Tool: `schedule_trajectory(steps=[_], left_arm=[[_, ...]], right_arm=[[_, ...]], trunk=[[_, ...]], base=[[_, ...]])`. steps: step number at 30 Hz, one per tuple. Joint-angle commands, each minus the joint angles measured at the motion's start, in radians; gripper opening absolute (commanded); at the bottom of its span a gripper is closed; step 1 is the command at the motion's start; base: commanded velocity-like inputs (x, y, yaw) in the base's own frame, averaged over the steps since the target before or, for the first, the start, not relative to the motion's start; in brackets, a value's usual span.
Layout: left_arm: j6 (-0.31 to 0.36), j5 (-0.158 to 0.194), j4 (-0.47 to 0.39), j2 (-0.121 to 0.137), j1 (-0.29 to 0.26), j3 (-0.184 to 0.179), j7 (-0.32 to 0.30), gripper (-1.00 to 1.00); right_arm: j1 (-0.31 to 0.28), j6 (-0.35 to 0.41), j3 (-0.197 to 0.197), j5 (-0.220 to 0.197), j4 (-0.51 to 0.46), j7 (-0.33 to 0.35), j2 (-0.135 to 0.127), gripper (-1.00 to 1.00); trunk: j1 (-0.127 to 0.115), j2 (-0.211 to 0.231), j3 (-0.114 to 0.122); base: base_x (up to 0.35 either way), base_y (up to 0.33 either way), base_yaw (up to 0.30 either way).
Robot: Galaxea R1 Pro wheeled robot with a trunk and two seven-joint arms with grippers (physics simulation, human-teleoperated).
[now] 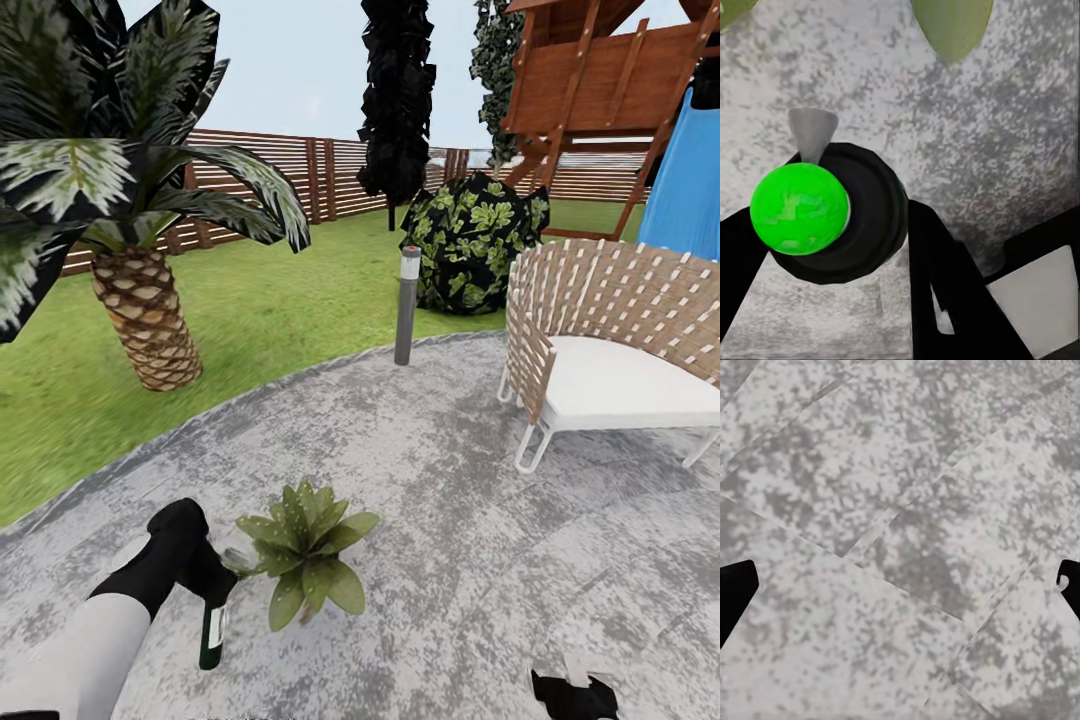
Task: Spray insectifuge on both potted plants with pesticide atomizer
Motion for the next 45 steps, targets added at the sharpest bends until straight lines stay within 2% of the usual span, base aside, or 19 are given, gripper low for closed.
schedule_trajectory(steps=[1,3,7,11,22,35,45], left_arm=[[0.007,-0.016,-0.001,0.004,0.002,0.002,-0.025,-1.00],[0.006,-0.022,-0.001,0.002,0.003,-0.003,-0.035,-1.00],[0.011,-0.026,-0.001,-0.002,0.006,-0.085,-0.040,-1.00],[0.015,-0.026,-0.001,-0.002,0.006,-0.114,-0.040,-1.00],[0.016,-0.026,-0.001,-0.001,0.006,-0.120,-0.038,-1.00],[0.017,-0.025,-0.001,0.000,0.005,-0.119,-0.036,-1.00],[0.016,-0.025,-0.001,0.013,0.006,-0.110,-0.036,-1.00]], right_arm=[[0.000,-0.001,0.009,-0.006,-0.002,-0.004,0.000,1.00],[0.000,-0.001,0.009,-0.006,-0.002,-0.005,0.000,1.00],[0.000,-0.001,0.008,-0.007,-0.001,-0.005,0.000,1.00],[0.000,-0.001,0.008,-0.007,-0.001,-0.005,0.000,1.00],[0.000,-0.001,0.008,-0.006,-0.001,-0.005,0.000,1.00],[0.000,-0.001,0.009,-0.006,-0.002,-0.004,0.000,1.00],[0.000,-0.002,0.010,-0.006,-0.002,-0.005,0.001,1.00]], trunk=[[0.000,0.000,-0.001],[0.000,0.000,-0.001],[0.000,0.000,-0.001],[0.000,0.000,-0.001],[0.000,0.000,-0.001],[0.000,0.000,-0.001],[0.000,0.000,-0.001]], base=[[0.000,0.000,0.225],[0.000,0.000,0.252],[0.000,0.000,0.273],[0.015,-0.078,0.271],[0.047,-0.258,0.046],[0.027,-0.268,0.202],[0.107,-0.060,0.076]])
